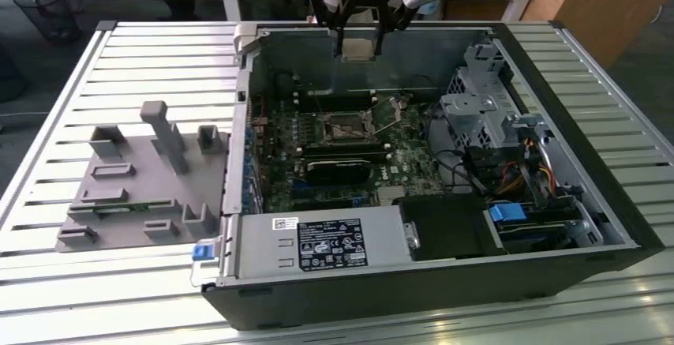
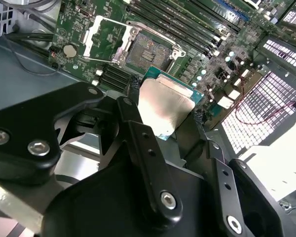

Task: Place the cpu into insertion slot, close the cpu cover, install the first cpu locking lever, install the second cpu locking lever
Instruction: 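Place the cpu into insertion slot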

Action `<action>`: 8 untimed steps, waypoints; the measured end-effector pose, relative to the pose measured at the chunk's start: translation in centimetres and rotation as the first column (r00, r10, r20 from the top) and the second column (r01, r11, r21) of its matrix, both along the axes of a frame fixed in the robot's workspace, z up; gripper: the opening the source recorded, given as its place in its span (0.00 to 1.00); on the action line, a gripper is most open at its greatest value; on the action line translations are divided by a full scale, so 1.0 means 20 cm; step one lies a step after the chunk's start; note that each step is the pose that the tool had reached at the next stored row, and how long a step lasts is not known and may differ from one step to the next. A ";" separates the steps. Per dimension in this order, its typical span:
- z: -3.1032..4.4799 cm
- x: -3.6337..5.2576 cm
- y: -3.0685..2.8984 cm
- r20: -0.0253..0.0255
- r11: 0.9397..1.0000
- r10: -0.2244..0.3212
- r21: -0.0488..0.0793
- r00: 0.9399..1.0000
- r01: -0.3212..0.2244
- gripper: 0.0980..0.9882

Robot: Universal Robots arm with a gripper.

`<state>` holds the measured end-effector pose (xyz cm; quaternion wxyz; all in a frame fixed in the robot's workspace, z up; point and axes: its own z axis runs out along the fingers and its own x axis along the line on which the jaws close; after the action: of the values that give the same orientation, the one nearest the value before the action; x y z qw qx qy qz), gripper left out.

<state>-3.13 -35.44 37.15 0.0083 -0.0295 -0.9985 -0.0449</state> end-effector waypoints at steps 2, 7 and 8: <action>0.000 0.000 0.000 0.000 1.000 -0.009 0.000 1.000 0.009 0.50; -0.001 0.000 0.000 0.000 1.000 -0.023 0.000 1.000 0.023 0.50; -0.002 0.000 0.000 0.000 1.000 -0.024 0.000 1.000 0.024 0.50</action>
<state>-3.14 -35.44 37.12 0.0078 -0.0416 -0.9981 -0.0450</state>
